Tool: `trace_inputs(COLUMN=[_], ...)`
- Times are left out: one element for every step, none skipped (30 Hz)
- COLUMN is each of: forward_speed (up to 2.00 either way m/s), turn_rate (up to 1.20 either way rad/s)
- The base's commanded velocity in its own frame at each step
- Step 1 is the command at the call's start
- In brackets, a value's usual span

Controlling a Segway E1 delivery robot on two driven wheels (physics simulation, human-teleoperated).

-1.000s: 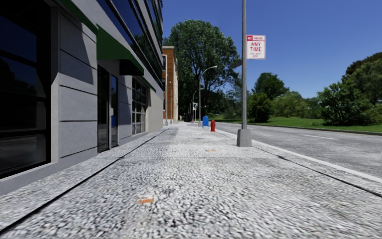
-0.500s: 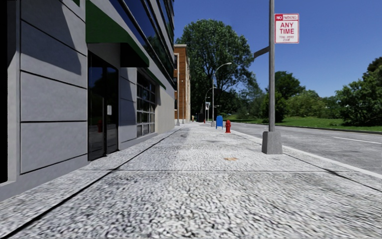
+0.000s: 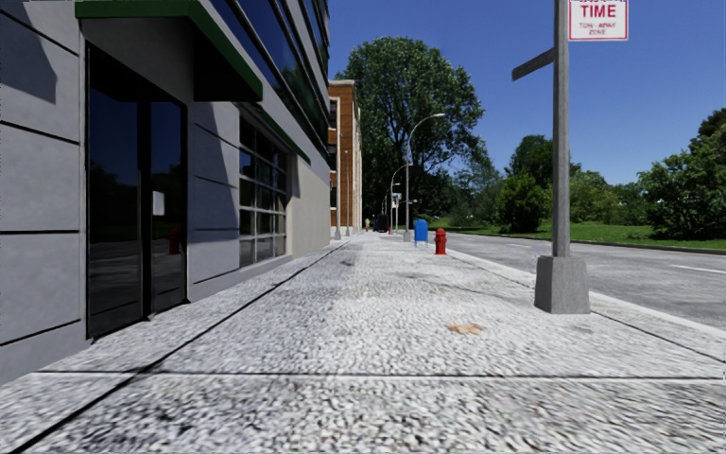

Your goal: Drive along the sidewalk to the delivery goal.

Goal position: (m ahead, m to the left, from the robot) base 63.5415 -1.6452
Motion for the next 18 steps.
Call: trace_inputs(forward_speed=[1.96, 1.96, 1.96, 1.96, 1.96, 1.96, 1.96, 1.96, 1.96, 1.96, 1.96, 1.96, 1.96, 1.96, 1.96, 1.96, 1.96, 1.96], turn_rate=[0.0, 0.0, 0.0, -0.01, -0.02, -0.08, -0.08, -0.22, -0.29, -0.3, -0.3, -0.15, 0.0, 0.0, 0.0, 0.0, 0.0, 0.0])
